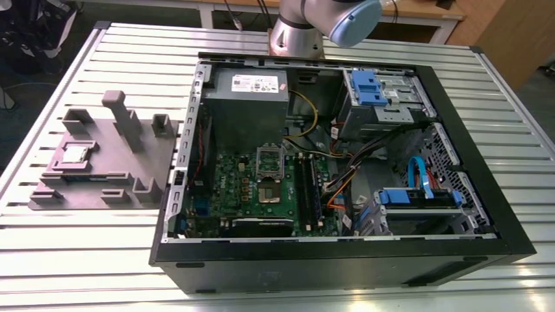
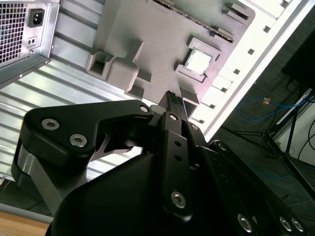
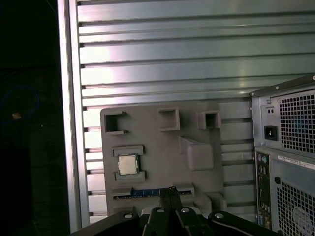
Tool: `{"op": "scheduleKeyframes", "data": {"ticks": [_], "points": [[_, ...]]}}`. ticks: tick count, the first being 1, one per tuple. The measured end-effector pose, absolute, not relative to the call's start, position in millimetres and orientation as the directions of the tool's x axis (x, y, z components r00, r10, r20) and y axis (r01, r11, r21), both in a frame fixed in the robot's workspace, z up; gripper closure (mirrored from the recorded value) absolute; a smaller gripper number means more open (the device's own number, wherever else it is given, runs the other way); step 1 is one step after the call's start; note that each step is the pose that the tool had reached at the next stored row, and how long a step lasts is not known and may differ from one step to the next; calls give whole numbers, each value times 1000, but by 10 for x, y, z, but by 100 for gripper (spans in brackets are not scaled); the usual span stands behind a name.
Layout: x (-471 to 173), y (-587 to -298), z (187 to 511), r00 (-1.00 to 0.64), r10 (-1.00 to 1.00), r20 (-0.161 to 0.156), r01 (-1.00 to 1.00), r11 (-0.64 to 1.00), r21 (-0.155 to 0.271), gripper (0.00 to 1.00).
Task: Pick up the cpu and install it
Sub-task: 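Reach for the cpu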
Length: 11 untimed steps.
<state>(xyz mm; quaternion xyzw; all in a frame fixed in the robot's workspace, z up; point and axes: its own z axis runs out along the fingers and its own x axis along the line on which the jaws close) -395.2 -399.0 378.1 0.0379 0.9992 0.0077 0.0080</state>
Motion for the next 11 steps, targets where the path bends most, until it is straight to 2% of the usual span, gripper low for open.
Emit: {"op": "scheduleKeyframes", "data": {"ticks": [11], "points": [[-4027, -3990, 3773, -997, 76, -15, 76, 997, 16, 89]]}}
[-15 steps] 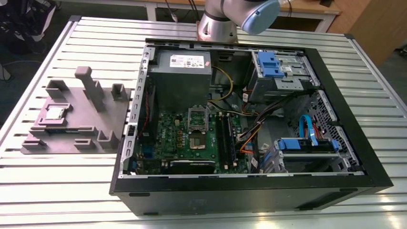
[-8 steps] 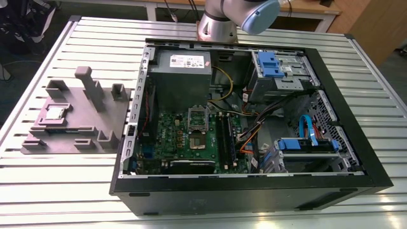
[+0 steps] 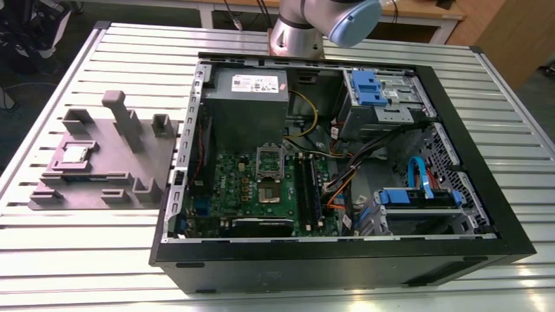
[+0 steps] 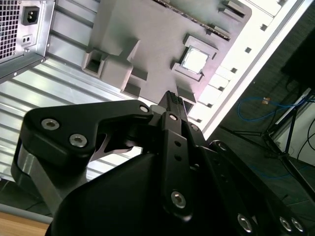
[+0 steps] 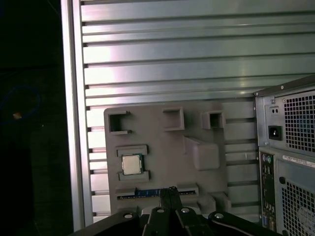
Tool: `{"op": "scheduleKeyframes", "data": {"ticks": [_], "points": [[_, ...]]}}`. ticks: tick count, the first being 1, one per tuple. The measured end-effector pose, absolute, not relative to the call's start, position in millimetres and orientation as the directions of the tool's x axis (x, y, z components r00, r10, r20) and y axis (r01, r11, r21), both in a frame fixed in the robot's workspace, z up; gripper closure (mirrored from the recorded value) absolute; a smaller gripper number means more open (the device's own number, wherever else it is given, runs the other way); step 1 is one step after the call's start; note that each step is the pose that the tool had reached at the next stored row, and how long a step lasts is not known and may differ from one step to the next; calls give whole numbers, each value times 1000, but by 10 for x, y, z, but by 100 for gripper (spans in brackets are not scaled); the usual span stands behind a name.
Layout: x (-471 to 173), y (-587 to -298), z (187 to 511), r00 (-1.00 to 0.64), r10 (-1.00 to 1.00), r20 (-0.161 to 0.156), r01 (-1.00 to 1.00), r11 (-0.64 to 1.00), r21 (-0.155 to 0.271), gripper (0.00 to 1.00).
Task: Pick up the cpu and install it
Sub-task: 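Reach for the cpu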
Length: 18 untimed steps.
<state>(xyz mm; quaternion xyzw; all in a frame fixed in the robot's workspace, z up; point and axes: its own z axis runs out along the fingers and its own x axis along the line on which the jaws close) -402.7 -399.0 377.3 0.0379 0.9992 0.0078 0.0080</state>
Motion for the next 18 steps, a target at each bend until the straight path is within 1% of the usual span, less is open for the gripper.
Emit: {"op": "scheduleKeyframes", "data": {"ticks": [18], "points": [[-4188, -3990, 3768, -997, 76, -15, 76, 997, 16, 89]]}}
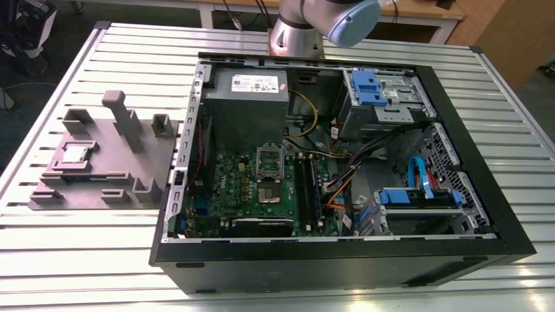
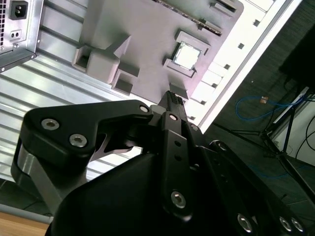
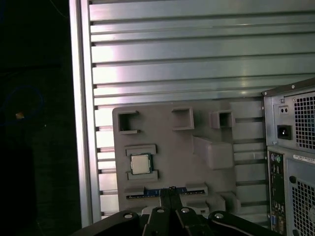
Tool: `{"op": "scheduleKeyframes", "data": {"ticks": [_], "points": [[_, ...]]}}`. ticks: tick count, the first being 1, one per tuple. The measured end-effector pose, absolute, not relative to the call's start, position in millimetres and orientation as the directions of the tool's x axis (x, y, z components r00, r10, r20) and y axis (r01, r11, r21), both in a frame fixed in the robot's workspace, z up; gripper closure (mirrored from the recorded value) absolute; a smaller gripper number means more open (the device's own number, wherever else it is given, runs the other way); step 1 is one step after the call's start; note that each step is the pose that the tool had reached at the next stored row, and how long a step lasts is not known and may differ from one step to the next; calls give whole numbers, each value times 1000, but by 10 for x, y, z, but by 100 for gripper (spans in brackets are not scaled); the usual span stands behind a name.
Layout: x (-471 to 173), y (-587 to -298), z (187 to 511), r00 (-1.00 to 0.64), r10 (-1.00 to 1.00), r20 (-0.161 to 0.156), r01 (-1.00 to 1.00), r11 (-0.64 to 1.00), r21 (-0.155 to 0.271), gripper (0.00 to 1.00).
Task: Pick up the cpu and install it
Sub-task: 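Reach for the cpu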
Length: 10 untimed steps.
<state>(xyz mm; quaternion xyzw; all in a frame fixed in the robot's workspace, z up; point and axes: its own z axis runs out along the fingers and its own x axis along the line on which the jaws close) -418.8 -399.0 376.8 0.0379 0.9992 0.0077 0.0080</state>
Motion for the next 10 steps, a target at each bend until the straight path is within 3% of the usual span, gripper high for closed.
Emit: {"op": "scheduleKeyframes", "data": {"ticks": [10], "points": [[-4266, -3990, 3768, -997, 76, -15, 76, 997, 16, 89]]}}
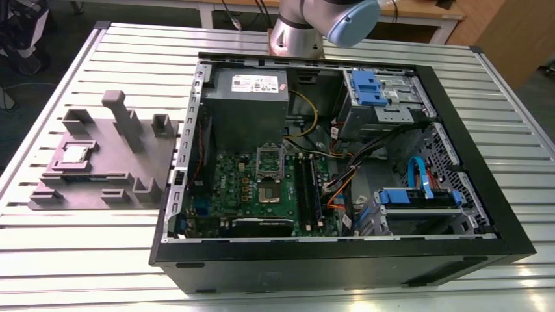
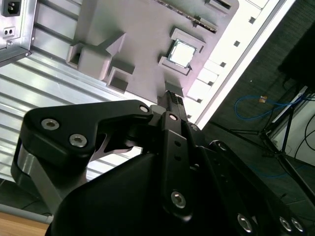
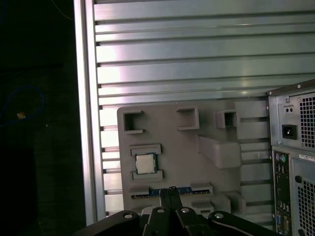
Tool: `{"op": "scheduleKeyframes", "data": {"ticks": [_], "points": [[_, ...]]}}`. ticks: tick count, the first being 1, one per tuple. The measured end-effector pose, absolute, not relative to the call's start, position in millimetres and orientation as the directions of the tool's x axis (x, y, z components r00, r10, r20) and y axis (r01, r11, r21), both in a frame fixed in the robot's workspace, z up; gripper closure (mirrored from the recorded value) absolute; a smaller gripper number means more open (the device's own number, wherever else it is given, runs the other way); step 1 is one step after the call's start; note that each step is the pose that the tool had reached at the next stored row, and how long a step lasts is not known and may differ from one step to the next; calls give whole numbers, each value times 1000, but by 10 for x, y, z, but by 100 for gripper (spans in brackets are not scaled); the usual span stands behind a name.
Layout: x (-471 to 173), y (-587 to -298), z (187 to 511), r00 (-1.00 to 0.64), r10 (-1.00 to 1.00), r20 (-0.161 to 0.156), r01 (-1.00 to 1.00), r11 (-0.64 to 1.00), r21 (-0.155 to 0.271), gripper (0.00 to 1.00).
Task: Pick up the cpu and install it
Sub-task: 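Reach for the cpu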
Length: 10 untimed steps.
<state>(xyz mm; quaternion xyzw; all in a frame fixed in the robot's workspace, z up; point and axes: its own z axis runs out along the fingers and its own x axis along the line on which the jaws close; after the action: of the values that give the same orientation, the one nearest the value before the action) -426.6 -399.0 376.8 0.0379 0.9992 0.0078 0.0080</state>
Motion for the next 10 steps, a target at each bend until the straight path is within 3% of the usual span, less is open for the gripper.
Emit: {"op": "scheduleKeyframes", "data": {"ticks": [10], "points": [[-4329, -3990, 3767, -997, 76, -15, 76, 997, 16, 89]]}}
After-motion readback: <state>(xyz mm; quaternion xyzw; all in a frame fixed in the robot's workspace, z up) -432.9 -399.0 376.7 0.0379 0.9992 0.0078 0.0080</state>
